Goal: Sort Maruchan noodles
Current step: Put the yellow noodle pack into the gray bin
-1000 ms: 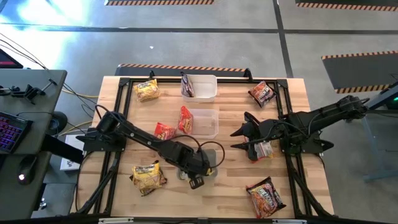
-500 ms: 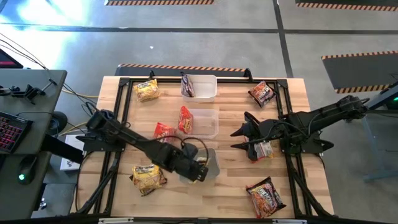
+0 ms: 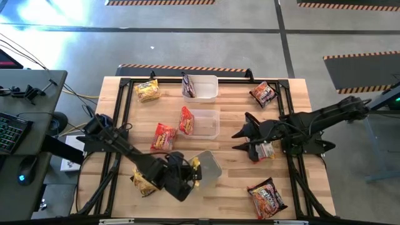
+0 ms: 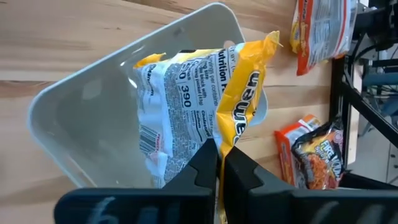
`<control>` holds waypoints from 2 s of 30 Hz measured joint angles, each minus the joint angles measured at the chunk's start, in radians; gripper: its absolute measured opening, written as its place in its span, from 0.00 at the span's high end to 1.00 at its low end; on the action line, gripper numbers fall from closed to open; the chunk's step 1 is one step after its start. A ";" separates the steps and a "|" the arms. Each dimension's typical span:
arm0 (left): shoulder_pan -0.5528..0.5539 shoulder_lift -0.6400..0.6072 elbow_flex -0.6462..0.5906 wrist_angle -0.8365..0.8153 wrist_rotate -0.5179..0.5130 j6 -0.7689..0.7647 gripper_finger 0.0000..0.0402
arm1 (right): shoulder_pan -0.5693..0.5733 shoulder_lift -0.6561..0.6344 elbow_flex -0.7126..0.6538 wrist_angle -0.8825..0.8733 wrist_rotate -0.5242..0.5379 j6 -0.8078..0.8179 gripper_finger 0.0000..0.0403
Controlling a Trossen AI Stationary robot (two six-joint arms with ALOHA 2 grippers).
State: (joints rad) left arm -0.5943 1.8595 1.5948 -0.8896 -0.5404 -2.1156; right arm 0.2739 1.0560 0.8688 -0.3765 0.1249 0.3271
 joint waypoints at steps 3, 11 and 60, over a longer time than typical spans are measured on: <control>-0.009 0.000 0.000 -0.002 -0.010 -0.003 1.00 | -0.030 0.056 0.000 0.001 -0.142 0.109 0.51; -0.015 0.000 0.000 -0.004 -0.053 -0.004 1.00 | -0.005 0.296 0.000 0.034 -0.167 0.440 0.50; -0.141 0.000 0.000 -0.082 -0.141 -0.030 1.00 | -0.036 0.745 0.263 -0.005 0.018 0.849 0.99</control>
State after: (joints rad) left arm -0.7349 1.8599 1.5948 -0.9714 -0.6817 -2.1460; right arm 0.2381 1.8008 1.1316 -0.3819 0.1428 1.1766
